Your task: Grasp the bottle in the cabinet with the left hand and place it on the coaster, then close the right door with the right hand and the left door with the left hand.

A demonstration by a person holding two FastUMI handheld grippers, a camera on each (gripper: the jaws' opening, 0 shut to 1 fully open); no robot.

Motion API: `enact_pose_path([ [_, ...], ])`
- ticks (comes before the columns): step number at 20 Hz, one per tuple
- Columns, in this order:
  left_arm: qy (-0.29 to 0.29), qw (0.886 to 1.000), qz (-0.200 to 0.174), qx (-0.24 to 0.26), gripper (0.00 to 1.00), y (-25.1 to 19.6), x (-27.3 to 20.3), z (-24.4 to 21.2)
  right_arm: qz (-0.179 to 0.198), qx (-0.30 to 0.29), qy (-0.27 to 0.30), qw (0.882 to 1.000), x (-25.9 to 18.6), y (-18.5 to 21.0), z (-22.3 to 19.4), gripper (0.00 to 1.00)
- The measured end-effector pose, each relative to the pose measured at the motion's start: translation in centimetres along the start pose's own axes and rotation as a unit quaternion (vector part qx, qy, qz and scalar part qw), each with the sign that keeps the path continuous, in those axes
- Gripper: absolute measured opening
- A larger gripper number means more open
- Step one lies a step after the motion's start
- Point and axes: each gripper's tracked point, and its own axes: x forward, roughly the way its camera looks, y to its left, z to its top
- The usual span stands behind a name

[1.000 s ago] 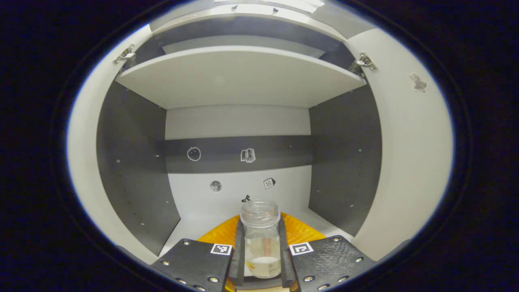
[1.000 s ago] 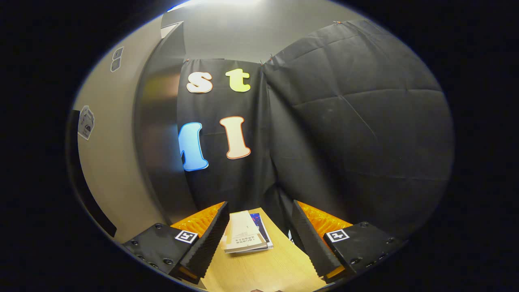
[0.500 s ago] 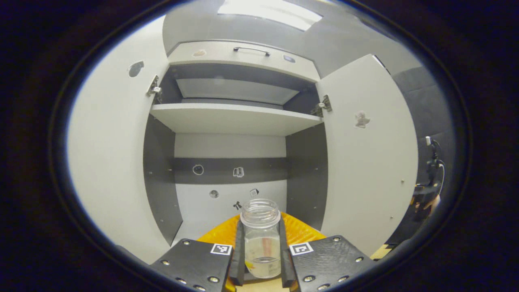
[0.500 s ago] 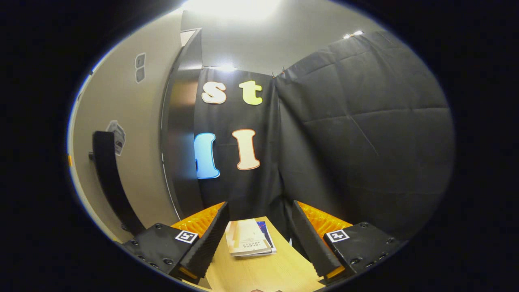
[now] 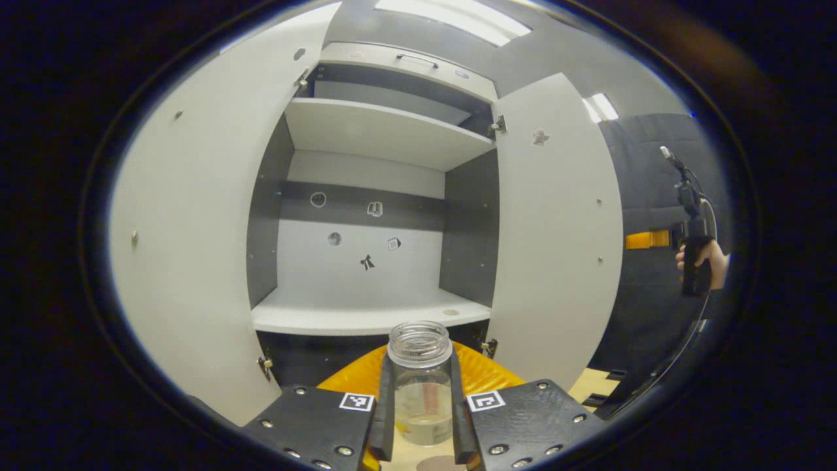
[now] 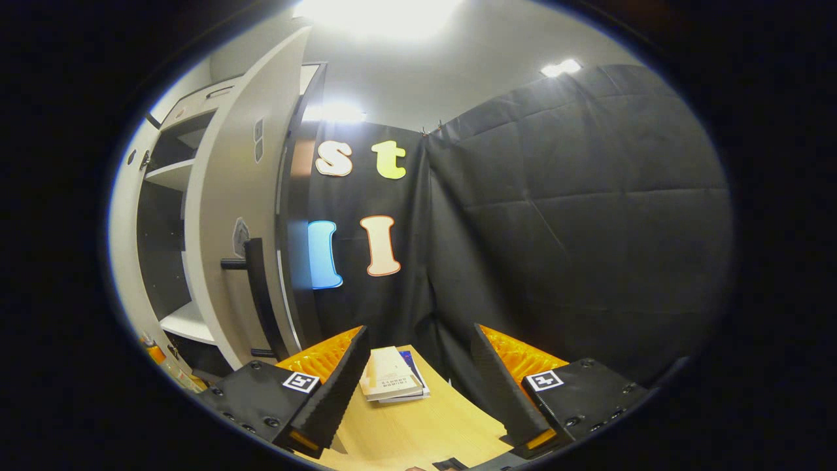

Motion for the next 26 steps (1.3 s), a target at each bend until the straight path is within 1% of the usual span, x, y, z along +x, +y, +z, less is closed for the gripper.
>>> enact_pose_path([
  [1, 0.002, 1.0, -0.004, -0.007, 0.34, -0.1, -0.1, -1.3, -0.004, -0.002, 0.002, 1.0, -0.7, 0.0, -0.1, 0.99],
  [2, 0.002, 1.0, -0.008, -0.011, 0.34, -0.3, -0.4, -2.8, -0.006, 0.0, 0.006, 1.0, -1.3, 0.0, -0.2, 0.99],
  [3, 0.007, 1.0, -0.012, -0.015, 0.34, -0.5, -0.4, -4.4, -0.008, 0.004, 0.01, 1.0, -1.8, 0.0, -0.4, 0.94],
  [4, 0.012, 1.0, -0.015, -0.019, 0.36, -0.8, -0.5, -6.0, -0.012, 0.004, 0.014, 1.0, -2.4, -0.1, -0.6, 0.99],
  [5, 0.019, 0.999, -0.016, -0.023, 0.36, -0.9, -0.4, -7.6, -0.019, 0.003, 0.015, 1.0, -2.8, -0.4, -0.7, 1.0],
  [6, 0.023, 0.999, -0.016, -0.027, 0.36, -0.9, -0.4, -9.2, -0.023, 0.007, 0.017, 1.0, -3.0, -0.5, -0.8, 0.94],
  [7, 0.028, 0.999, -0.011, -0.031, 0.35, -0.9, -0.5, -10.6, -0.024, 0.015, 0.024, 0.999, -3.1, -0.4, -1.2, 0.94],
  [8, 0.036, 0.999, -0.006, -0.034, 0.34, -0.8, -0.3, -12.0, -0.022, 0.022, 0.032, 0.999, -3.2, -0.2, -1.6, 0.99],
  [9, 0.04, 0.999, -0.003, -0.036, 0.34, -0.9, -0.4, -13.2, -0.023, 0.023, 0.039, 0.999, -3.1, -0.2, -2.0, 0.99],
  [10, 0.042, 0.999, 0.002, -0.034, 0.39, -1.0, -0.6, -14.3, -0.027, 0.021, 0.044, 0.998, -3.1, -0.4, -2.3, 0.99],
  [11, 0.045, 0.998, 0.004, -0.034, 0.39, -1.2, -0.7, -15.1, -0.027, 0.021, 0.046, 0.998, -3.1, -0.4, -2.4, 0.94],
  [13, 0.053, 0.998, 0.004, -0.023, 0.37, -1.8, -0.5, -16.7, -0.028, 0.027, 0.051, 0.998, -3.0, -0.1, -2.5, 0.94],
  [14, 0.06, 0.998, 0.003, -0.017, 0.38, -2.2, -0.2, -17.6, -0.027, 0.028, 0.054, 0.998, -2.9, 0.0, -2.7, 0.99],
  [15, 0.064, 0.998, 0.005, -0.013, 0.39, -2.3, -0.1, -18.3, -0.029, 0.024, 0.057, 0.998, -2.9, 0.0, -2.9, 0.94],
  [17, 0.07, 0.997, 0.009, -0.009, 0.39, -2.5, -0.1, -19.2, -0.027, 0.014, 0.061, 0.998, -2.8, 0.0, -3.2, 0.94],
  [20, 0.081, 0.997, 0.01, -0.004, 0.39, -3.2, -0.6, -20.8, -0.023, 0.018, 0.068, 0.997, -2.3, -0.1, -3.5, 0.94],
  [21, 0.087, 0.996, 0.013, 0.003, 0.39, -3.4, -0.7, -21.3, -0.021, 0.017, 0.067, 0.997, -2.0, -0.3, -3.5, 0.99],
  [23, 0.091, 0.996, 0.013, 0.017, 0.42, -3.9, -0.9, -21.7, -0.014, 0.009, 0.066, 0.998, -1.3, -0.3, -3.9, 0.99],
  [25, 0.103, 0.994, 0.025, 0.016, 0.43, -4.2, -1.2, -22.0, 0.0, 0.012, 0.069, 0.998, -0.6, -0.3, -4.3, 0.99],
  [26, 0.107, 0.994, 0.03, 0.012, 0.6, -4.4, -1.4, -22.0, 0.007, 0.019, 0.067, 0.998, -0.1, -0.3, -4.3, 0.99],
])
